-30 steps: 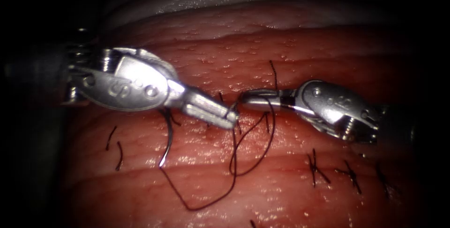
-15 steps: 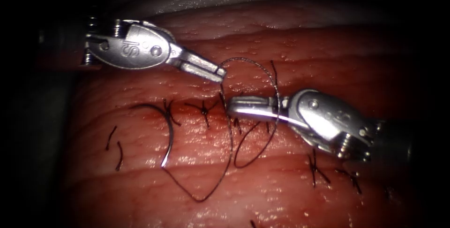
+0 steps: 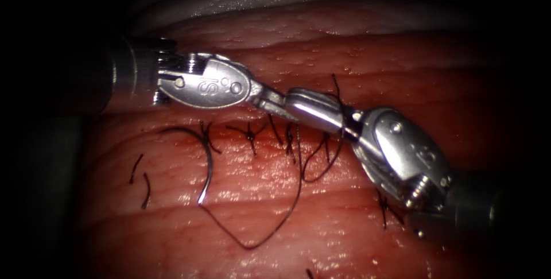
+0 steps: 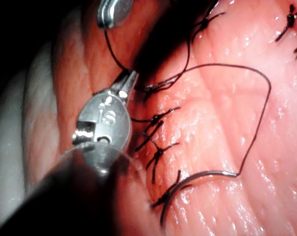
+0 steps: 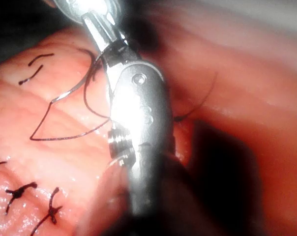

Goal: Wound Closure
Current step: Using the left hand loop the suture a single time counter-clockwise around the tool, then grab the tail end of the suture with the right jaws.

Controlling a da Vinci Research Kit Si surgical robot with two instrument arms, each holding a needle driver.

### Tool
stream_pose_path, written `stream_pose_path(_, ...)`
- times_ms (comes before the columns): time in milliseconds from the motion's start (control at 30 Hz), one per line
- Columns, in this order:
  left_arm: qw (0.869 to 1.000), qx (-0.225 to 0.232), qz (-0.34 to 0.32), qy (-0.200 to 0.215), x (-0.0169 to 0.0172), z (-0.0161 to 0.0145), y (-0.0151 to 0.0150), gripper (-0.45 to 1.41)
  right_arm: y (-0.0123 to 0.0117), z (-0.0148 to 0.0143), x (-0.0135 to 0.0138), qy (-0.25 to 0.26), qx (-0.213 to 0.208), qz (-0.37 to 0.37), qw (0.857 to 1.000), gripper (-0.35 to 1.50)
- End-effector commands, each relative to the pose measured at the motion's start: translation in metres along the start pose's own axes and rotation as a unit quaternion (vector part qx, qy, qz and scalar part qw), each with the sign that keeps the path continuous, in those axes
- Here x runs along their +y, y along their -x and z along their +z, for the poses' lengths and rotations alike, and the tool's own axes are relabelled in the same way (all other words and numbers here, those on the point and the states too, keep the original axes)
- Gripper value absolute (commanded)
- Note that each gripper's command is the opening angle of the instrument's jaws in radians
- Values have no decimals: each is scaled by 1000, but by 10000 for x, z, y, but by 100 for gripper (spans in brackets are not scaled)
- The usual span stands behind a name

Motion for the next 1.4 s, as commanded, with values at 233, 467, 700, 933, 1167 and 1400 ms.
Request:
stream_pose_path(233, 1000, 0, 1, 4, 18, 19, -2, -45, 17, -3, 13, 140, -44, -26, 989, -27)
stream_pose_path(467, 1000, -3, 4, 5, 30, 16, -9, -45, 29, -12, 35, 217, -143, -69, 963, 7)
stream_pose_path(700, 1000, -12, 6, 2, 38, 26, -10, -45, 48, -12, 62, 255, -199, -23, 946, 83)
stream_pose_path(933, 1000, -14, 4, -2, 32, 35, -11, -45, 68, -4, 90, 278, -223, 15, 934, 123)
stream_pose_path(1167, 1000, -15, 4, -2, 32, 35, -10, -45, 81, 1, 105, 274, -252, 56, 926, 118)
stream_pose_path(1400, 1000, -15, 4, -1, 33, 35, -9, -45, 86, -1, 97, 251, -301, 108, 913, 91)
